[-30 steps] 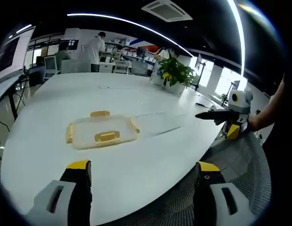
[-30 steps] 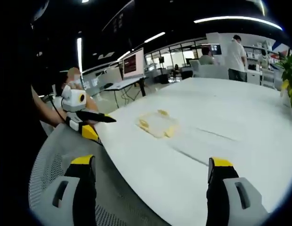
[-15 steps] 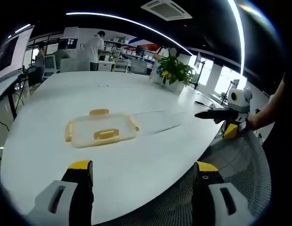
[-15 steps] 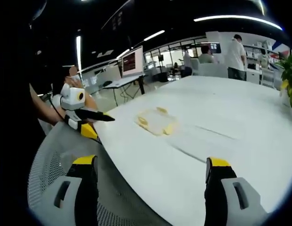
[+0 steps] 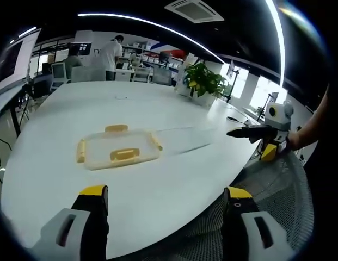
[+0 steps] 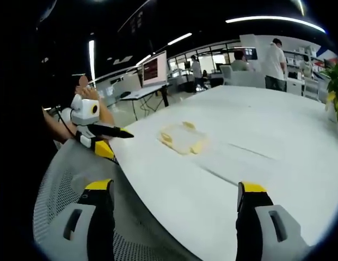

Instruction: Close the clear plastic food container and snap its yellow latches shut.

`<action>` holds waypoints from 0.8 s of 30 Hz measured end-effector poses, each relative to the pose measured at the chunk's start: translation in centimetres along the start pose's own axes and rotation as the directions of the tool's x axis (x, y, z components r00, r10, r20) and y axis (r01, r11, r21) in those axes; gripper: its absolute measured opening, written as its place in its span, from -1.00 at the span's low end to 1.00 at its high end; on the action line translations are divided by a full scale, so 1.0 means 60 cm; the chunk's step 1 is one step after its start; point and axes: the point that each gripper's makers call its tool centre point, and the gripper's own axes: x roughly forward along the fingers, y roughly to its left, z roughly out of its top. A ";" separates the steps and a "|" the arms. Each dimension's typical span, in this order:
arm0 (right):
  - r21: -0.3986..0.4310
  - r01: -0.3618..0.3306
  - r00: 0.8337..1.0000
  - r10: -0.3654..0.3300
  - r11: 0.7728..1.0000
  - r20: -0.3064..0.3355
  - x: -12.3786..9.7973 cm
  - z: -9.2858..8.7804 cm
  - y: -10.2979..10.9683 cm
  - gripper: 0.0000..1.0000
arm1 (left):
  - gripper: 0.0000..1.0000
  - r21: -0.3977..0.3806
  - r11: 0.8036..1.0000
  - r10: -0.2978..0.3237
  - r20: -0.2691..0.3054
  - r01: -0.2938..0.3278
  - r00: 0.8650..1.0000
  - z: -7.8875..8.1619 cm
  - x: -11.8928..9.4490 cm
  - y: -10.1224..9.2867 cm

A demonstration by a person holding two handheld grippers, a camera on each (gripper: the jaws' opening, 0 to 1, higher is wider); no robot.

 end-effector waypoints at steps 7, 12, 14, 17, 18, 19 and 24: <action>-0.007 -0.023 0.999 0.023 1.000 0.024 0.002 0.013 0.012 0.86 | 0.68 0.007 1.000 -0.010 -0.010 0.010 1.000 -0.002 -0.001 -0.001; -0.004 -0.017 0.998 0.017 1.000 0.060 -0.001 0.041 0.012 0.98 | 0.68 0.038 0.999 -0.015 0.042 0.014 0.999 0.023 -0.008 0.001; -0.019 -0.015 0.997 0.017 1.000 0.081 0.000 0.056 0.016 0.98 | 0.68 0.047 0.999 -0.024 0.036 0.023 0.999 0.021 -0.007 -0.003; -0.052 -0.033 0.996 0.037 0.998 0.084 0.003 0.069 0.029 0.94 | 0.69 0.056 0.998 -0.034 0.032 0.032 0.999 0.023 -0.003 -0.004; -0.060 -0.039 0.995 0.044 0.997 0.085 0.005 0.072 0.034 0.94 | 0.68 0.060 0.998 -0.035 0.027 0.033 0.999 0.022 -0.004 -0.005; -0.072 -0.048 0.995 0.054 0.996 0.083 0.006 0.074 0.039 0.94 | 0.63 0.074 0.997 -0.032 0.024 0.030 0.999 0.024 -0.007 -0.006; -0.069 -0.056 0.996 0.060 0.996 0.067 0.006 0.068 0.040 0.91 | 0.51 0.087 0.996 -0.041 0.060 0.035 0.997 0.042 -0.020 -0.016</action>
